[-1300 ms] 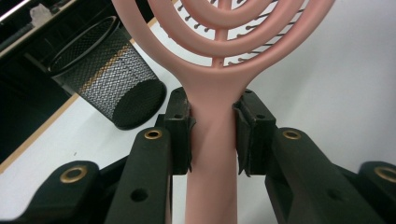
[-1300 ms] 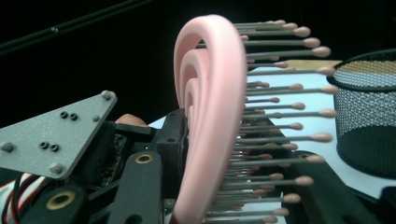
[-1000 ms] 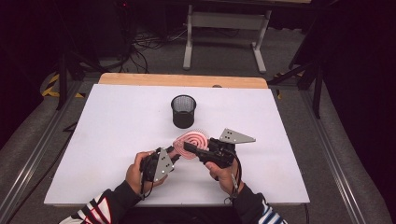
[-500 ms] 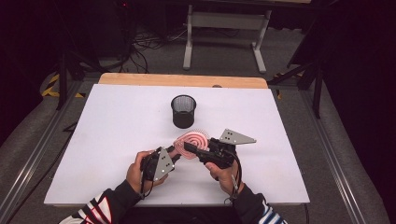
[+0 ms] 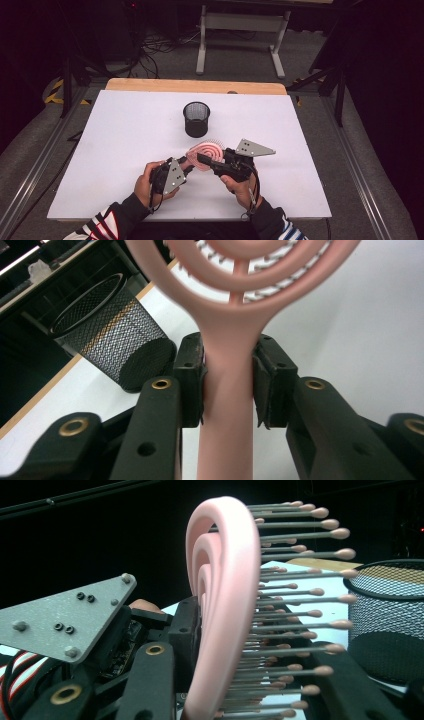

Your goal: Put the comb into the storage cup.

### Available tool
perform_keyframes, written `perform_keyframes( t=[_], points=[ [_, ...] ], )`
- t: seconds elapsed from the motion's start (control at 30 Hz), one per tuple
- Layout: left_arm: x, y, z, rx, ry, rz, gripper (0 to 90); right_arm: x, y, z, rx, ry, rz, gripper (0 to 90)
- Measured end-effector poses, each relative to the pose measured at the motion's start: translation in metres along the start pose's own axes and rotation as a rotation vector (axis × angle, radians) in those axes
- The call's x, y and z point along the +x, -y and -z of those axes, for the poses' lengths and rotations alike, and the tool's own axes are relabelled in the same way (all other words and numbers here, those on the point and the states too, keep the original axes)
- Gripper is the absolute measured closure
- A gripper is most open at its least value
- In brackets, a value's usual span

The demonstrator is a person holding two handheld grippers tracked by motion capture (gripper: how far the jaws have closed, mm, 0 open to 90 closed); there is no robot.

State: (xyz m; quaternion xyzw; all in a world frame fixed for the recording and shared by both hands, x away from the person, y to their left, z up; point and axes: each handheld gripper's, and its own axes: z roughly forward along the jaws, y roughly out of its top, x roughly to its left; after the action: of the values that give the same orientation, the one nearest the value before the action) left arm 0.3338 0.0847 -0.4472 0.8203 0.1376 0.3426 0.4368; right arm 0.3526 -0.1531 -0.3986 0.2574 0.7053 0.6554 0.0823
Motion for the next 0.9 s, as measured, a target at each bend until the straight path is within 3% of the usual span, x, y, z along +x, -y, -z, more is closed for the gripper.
perform_keyframes(
  t=[0.23, 0.77, 0.9],
  points=[
    [0.003, 0.003, -0.002, 0.010, 0.005, 0.035, 59.7, -0.002, -0.005, 0.009, -0.028, 0.011, 0.003, 62.6],
    [0.013, 0.015, -0.004, 0.025, 0.075, 0.093, 34.7, 0.000, -0.014, 0.022, -0.059, 0.033, 0.024, 62.7],
    [0.016, 0.017, -0.001, 0.014, 0.089, 0.090, 30.8, 0.000, -0.016, 0.026, -0.068, 0.041, 0.029, 62.6]
  ],
)
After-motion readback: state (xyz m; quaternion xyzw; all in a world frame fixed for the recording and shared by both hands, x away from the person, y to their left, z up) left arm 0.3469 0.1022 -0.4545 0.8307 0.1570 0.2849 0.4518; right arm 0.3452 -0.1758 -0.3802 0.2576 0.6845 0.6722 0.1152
